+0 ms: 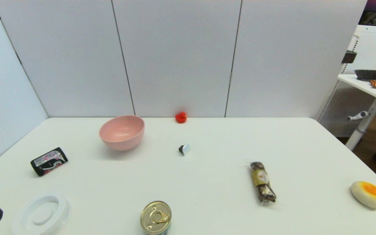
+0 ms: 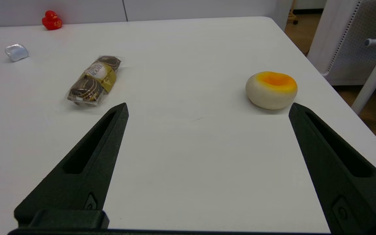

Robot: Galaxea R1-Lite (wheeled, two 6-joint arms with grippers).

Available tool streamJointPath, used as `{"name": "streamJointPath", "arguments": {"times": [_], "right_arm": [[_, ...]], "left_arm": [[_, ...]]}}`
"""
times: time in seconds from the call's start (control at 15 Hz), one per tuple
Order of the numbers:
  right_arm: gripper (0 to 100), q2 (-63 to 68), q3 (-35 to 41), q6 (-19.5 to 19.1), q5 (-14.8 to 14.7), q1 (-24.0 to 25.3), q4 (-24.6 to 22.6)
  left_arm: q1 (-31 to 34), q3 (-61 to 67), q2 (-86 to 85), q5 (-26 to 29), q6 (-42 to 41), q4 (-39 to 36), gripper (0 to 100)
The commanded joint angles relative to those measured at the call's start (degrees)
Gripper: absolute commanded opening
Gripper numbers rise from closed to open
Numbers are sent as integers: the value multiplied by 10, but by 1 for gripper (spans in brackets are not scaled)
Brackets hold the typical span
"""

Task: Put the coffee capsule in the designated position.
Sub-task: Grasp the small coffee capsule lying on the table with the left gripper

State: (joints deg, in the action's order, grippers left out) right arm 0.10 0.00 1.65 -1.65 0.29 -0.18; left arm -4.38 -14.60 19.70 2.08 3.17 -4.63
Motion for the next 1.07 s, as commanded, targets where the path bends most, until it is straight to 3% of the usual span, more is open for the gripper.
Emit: {"name": "streamJointPath", "arguments": {"times": [0.07,0.33,0.6,0.73,1.07], "right_arm": [[100,1,0,0,0,1,0],[100,1,0,0,0,1,0],[100,1,0,0,0,1,0],[100,1,0,0,0,1,0],[100,1,0,0,0,1,0]], "left_arm": [[-230,-329,402,56,-5,-4,100],[-280,-489,603,59,-146,16,100],[-328,-616,731,58,-149,226,100],[-341,-681,782,56,-147,295,100],[-342,-716,889,55,-145,274,100]]}}
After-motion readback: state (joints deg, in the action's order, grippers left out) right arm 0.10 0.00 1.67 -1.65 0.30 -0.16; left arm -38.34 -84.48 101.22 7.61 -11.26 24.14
